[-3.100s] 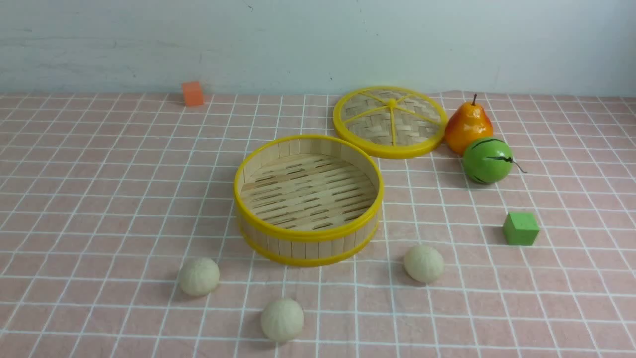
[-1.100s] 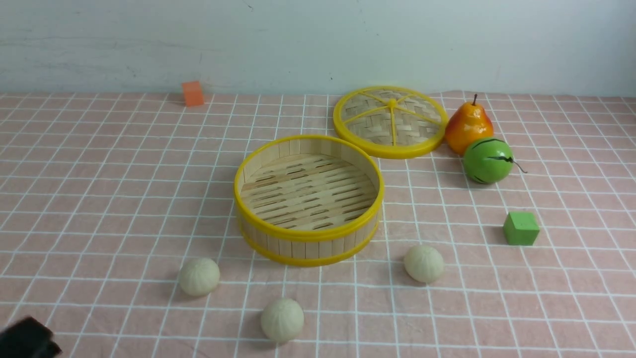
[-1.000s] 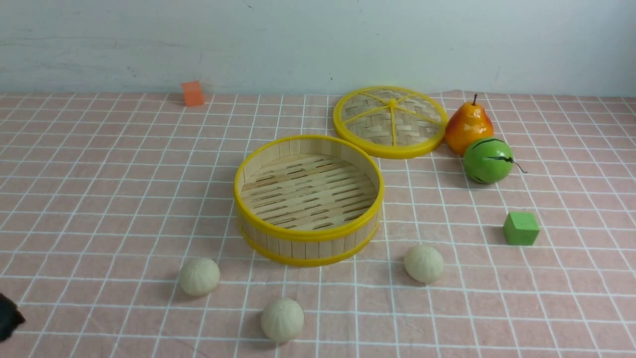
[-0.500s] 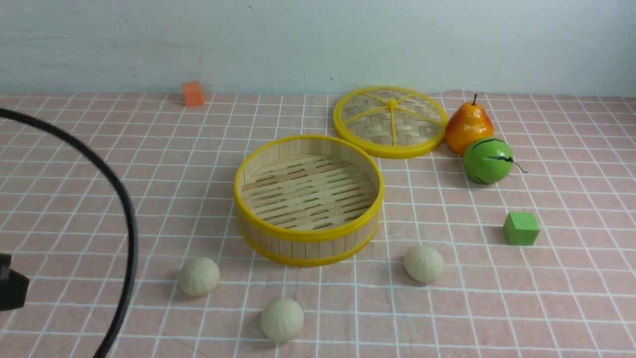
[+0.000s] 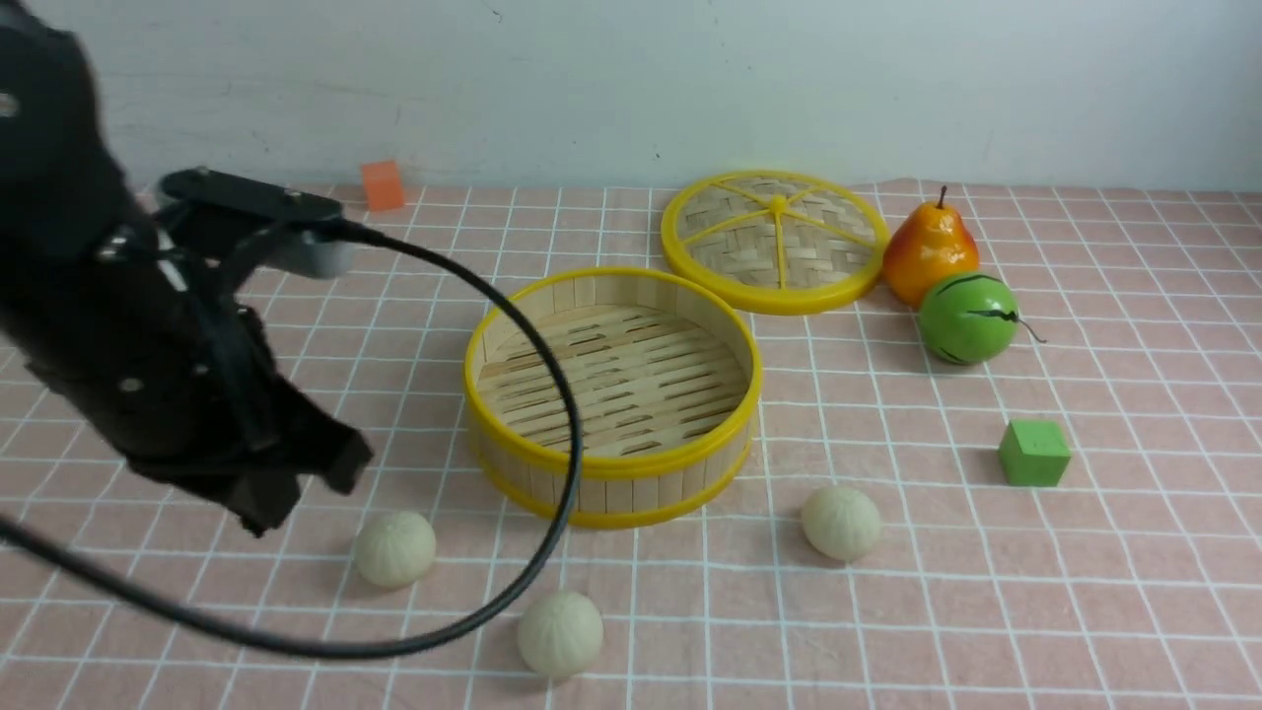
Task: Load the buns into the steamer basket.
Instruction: Use the left arm to grab a steamed stuffed bun
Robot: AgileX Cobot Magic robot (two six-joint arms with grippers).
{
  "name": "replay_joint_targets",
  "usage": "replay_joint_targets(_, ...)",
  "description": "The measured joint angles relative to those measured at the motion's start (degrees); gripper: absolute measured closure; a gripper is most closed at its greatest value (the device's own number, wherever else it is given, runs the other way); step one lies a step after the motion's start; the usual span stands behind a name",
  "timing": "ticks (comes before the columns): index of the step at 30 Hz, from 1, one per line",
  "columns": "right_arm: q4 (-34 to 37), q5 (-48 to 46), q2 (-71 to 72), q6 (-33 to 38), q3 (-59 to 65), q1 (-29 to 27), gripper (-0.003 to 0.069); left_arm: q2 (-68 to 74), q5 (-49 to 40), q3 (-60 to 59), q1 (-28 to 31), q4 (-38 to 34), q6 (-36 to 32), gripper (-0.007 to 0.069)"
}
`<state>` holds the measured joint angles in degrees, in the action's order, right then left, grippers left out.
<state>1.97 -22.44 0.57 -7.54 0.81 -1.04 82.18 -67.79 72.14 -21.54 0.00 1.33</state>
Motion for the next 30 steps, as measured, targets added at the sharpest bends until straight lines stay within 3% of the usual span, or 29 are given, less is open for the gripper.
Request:
replay_joint_targets(2, 0.00, 0.00, 0.00, 0.00, 0.00, 0.00, 0.0420, 2.78, 1.82, 0.80, -0.18, 0.00, 1.37, 0.0629)
replay_joint_targets(4, 0.00, 0.00, 0.00, 0.00, 0.00, 0.00, 0.0420, 7.67, 3.63, 1.71, -0.22, 0.44, 3.15, 0.0568)
replay_joint_targets(11, 0.00, 0.00, 0.00, 0.00, 0.00, 0.00, 0.0420, 17.96, 8.23, 2.03, 0.04, 0.45, 4.53, 0.0251)
replay_joint_targets(15, 0.00, 0.00, 0.00, 0.00, 0.00, 0.00, 0.0420, 21.99, 12.79, 2.09, 1.93, 0.45, 6.20, 0.0149)
replay_joint_targets(23, 0.00, 0.00, 0.00, 0.00, 0.00, 0.00, 0.0420, 24.84, 19.17, 2.33, 3.61, 0.68, 7.26, 0.0151)
replay_joint_targets(26, 0.00, 0.00, 0.00, 0.00, 0.00, 0.00, 0.0420, 24.90, 20.48, 2.60, 3.61, 0.68, 7.31, 0.0193)
replay_joint_targets(30, 0.00, 0.00, 0.00, 0.00, 0.00, 0.00, 0.0420, 25.51, 20.56, 2.66, 3.61, 0.68, 7.35, 0.0303)
